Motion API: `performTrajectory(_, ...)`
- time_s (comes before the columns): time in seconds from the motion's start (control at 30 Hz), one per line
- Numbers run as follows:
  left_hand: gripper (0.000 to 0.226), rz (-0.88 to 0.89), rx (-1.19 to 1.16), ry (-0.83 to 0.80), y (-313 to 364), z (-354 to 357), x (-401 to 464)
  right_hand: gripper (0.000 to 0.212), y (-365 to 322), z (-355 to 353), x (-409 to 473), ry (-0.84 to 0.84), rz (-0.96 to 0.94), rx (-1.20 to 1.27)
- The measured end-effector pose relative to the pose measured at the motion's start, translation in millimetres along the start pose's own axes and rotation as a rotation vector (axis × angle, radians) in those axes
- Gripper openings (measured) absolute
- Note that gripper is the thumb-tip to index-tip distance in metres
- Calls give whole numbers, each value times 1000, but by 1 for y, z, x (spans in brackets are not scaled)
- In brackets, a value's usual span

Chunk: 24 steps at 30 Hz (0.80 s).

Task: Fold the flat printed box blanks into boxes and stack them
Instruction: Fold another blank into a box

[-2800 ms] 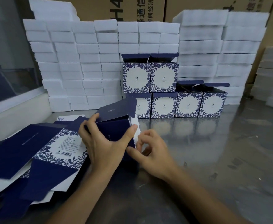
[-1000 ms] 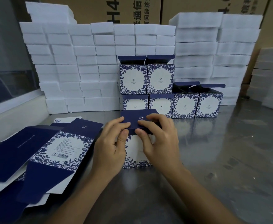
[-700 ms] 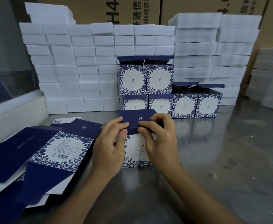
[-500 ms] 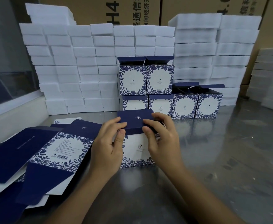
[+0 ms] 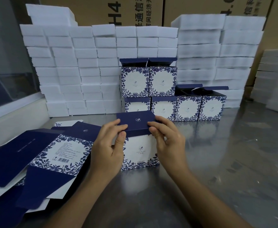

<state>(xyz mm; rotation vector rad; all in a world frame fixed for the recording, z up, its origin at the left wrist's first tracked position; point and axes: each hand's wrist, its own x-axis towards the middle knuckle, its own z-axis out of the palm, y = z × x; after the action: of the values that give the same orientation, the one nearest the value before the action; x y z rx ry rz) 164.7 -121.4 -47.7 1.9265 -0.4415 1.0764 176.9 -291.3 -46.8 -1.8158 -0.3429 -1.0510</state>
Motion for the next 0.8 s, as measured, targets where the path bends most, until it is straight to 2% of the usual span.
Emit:
performTrajectory(0.3, 28, -10, 30, 24, 2, -1, -1, 18, 6, 1, -2, 81, 45, 79)
performTrajectory(0.43, 27, 28, 43, 62, 5, 0, -3, 18, 6, 0, -6, 163, -6, -10)
performTrajectory(0.53, 25, 58, 53, 102, 7, 1, -4, 26, 2, 2, -10, 135, 41, -48)
performTrajectory(0.6, 26, 67, 58, 105, 8, 4, -7, 45, 1, 4, -14, 2, 82, -70)
performTrajectory(0.7, 36, 45, 4, 40, 9, 6, -9, 100, -1, 8, -21, -247, 183, -96)
performTrajectory(0.8, 43, 35, -82, -39, 9, 7, -9, 123, 0, 11, -23, -261, 221, -129)
